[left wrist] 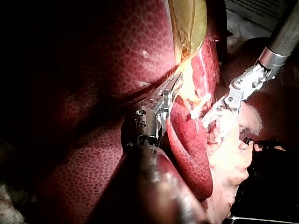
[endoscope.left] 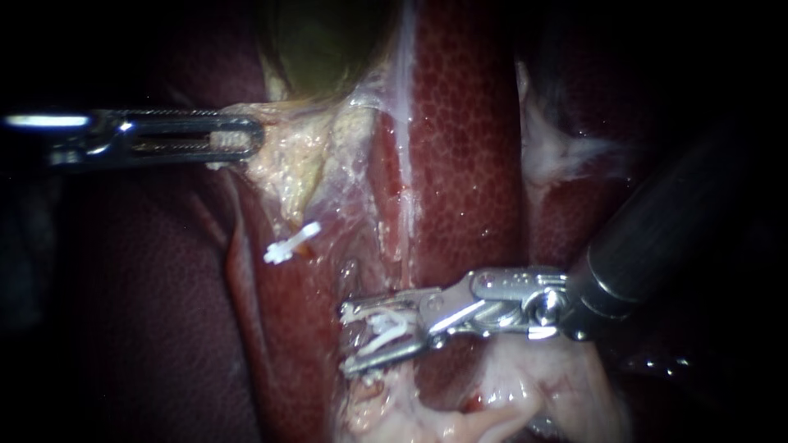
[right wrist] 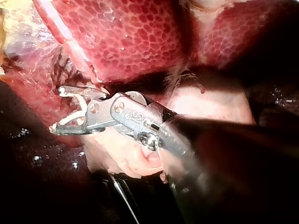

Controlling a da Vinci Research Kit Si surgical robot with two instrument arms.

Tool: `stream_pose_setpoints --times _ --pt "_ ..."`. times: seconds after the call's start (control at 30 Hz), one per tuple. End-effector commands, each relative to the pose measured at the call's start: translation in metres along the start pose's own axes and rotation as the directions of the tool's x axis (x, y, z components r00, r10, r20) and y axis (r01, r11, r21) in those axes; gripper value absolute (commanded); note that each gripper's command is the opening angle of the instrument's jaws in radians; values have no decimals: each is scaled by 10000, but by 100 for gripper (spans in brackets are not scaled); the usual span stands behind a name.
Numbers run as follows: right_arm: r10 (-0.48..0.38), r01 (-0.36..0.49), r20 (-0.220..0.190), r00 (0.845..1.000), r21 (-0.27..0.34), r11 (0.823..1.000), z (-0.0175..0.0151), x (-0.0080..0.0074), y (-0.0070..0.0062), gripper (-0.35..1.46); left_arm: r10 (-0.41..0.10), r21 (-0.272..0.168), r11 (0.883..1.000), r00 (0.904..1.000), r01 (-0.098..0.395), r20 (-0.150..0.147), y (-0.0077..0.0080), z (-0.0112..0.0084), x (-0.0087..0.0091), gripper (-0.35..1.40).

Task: Clipping third clip right tube

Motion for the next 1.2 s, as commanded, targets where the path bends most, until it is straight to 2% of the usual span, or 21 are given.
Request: stream_pose_setpoints --times 0.03,0.27,0.43,0.63,0.83,1.0,1.2 --pt "0 0 -1 10000 2 10000 0 0 0 51 -1 -2 10000 10000 1 1 0 0 0 -18" --pt "-2 2 6 10000 40 10000 -6 -1 -4 51 1 4 10000 10000 -1 -1 0 -1 0 -18" --pt "47 -47 -42 10000 -39 10000 -27 4 -10 52 4 10 10000 10000 -4 -3 1 -2 1 -18" --pt "208 -214 -187 9996 -321 9993 -66 23 -18 53 5 43 10000 10000 -5 -14 1 -3 1 -18" --pt "497 -535 -402 9980 -997 9936 -111 43 -22 53 4 47 10000 10000 -3 -17 1 -4 0 -18" --pt "850 -894 -345 9958 -1551 9839 -128 45 -16 53 -4 58 10000 10000 4 -24 2 -5 -1 -18" --pt "1413 -1478 -485 9888 -1804 9724 -126 32 3 53 -8 37 10000 10000 8 -20 2 -7 -2 -18"
